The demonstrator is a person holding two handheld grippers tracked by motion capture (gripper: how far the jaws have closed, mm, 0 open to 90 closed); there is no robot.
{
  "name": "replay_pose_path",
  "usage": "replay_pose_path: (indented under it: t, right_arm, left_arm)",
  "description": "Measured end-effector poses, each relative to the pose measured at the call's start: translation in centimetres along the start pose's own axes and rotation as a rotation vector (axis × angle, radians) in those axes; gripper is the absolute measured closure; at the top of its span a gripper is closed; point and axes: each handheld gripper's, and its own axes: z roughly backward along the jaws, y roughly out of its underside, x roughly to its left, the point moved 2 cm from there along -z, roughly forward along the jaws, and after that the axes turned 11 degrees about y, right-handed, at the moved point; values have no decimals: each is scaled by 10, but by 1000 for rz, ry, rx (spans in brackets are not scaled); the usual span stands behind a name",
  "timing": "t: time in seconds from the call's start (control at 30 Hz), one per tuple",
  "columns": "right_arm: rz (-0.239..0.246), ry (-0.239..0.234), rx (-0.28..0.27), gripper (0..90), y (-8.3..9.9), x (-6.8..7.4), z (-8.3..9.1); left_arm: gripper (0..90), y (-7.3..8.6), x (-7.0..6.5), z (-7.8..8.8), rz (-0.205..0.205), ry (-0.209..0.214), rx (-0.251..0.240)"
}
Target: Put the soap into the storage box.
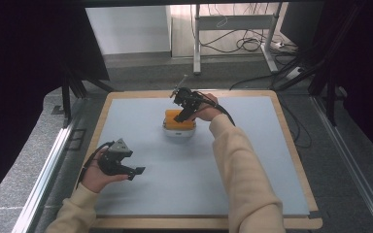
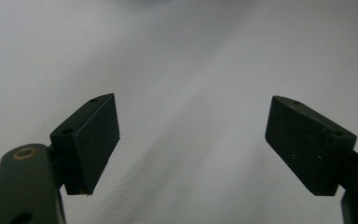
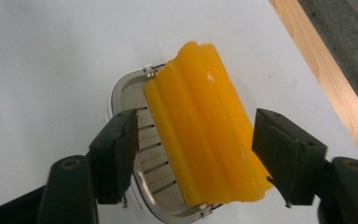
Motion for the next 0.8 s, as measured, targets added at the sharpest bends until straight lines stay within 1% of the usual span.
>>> replay_pose_path:
  t: [0.1, 0.27, 0.33, 0.4, 0.43, 0.47, 0.6, 0.7, 0.8]
  right_arm:
    - [-26, 2, -29, 283, 6, 2, 7]
    - [-96, -4, -75, 262, 21, 6, 21]
    - [-122, 13, -85, 254, 28, 9, 27]
    - [-152, 26, -97, 246, 37, 12, 34]
    - [-152, 26, -97, 246, 37, 12, 34]
    - [-174, 46, -107, 231, 46, 15, 41]
    - [-220, 93, -133, 196, 70, 25, 58]
    - [-279, 110, -160, 192, 92, 32, 73]
    - [-309, 138, -179, 187, 115, 39, 88]
  left_arm:
    - [175, 0, 0, 1, 5, -3, 2]
    - [175, 0, 0, 0, 6, -7, 4]
    - [175, 0, 0, 0, 0, -10, 8]
    - [175, 1, 0, -1, 3, -13, 10]
    - [175, 1, 0, -1, 3, -13, 10]
    - [175, 1, 0, -2, 7, -12, 13]
    - [175, 2, 0, -3, 10, -17, 18]
    - [175, 3, 0, -4, 9, -19, 20]
    - [174, 3, -1, -6, 13, -21, 24]
